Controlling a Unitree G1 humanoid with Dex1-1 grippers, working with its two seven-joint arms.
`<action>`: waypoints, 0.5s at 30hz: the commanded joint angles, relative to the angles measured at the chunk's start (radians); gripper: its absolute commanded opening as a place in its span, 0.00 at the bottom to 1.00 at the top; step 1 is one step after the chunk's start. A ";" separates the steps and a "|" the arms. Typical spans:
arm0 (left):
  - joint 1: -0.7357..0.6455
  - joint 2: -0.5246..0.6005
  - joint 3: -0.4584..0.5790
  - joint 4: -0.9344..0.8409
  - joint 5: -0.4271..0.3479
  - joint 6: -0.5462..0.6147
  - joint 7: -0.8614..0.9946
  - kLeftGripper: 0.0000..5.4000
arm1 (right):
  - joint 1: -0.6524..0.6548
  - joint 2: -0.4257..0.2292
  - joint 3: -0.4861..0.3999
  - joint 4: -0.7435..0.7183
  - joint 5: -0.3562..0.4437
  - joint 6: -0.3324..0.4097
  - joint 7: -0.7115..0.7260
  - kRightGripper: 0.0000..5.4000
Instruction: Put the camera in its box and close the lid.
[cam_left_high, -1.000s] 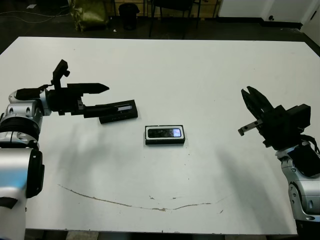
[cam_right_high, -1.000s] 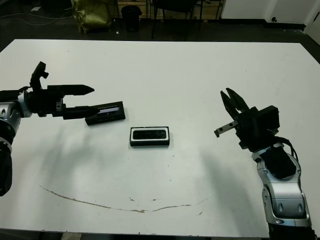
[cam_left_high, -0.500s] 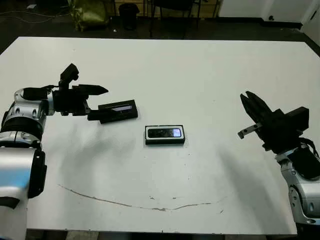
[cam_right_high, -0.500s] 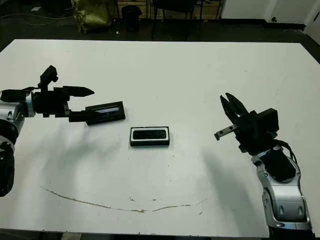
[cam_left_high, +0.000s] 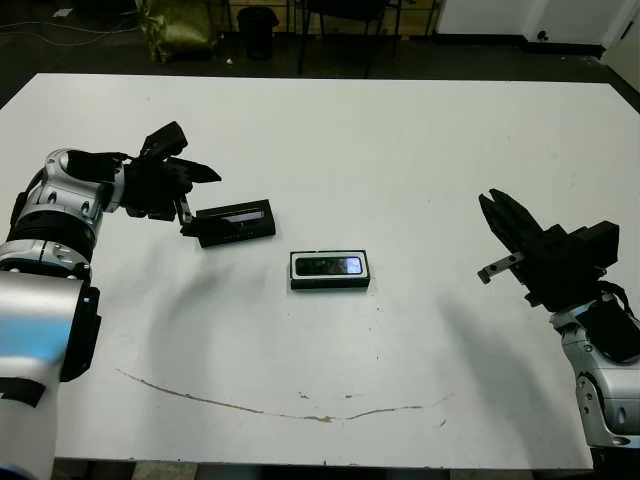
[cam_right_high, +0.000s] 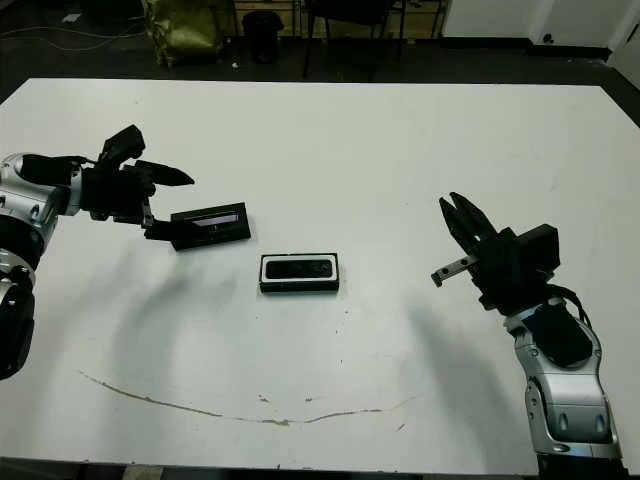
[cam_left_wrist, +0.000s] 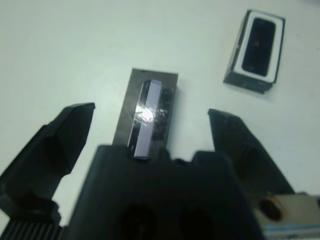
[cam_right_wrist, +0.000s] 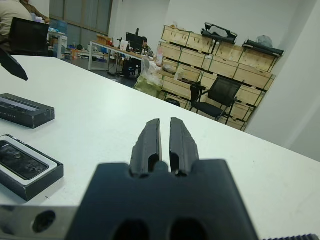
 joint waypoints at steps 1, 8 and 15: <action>-0.015 -0.009 -0.020 0.019 0.034 0.011 0.015 1.00 | 0.023 0.001 -0.013 0.032 0.020 -0.005 0.016 0.00; -0.017 -0.012 -0.042 0.026 0.074 0.009 0.034 1.00 | 0.041 0.001 -0.012 -0.013 0.016 0.055 -0.017 0.00; -0.020 -0.020 -0.063 0.033 0.109 0.029 0.075 1.00 | 0.050 0.001 -0.012 -0.028 0.012 0.080 -0.032 0.00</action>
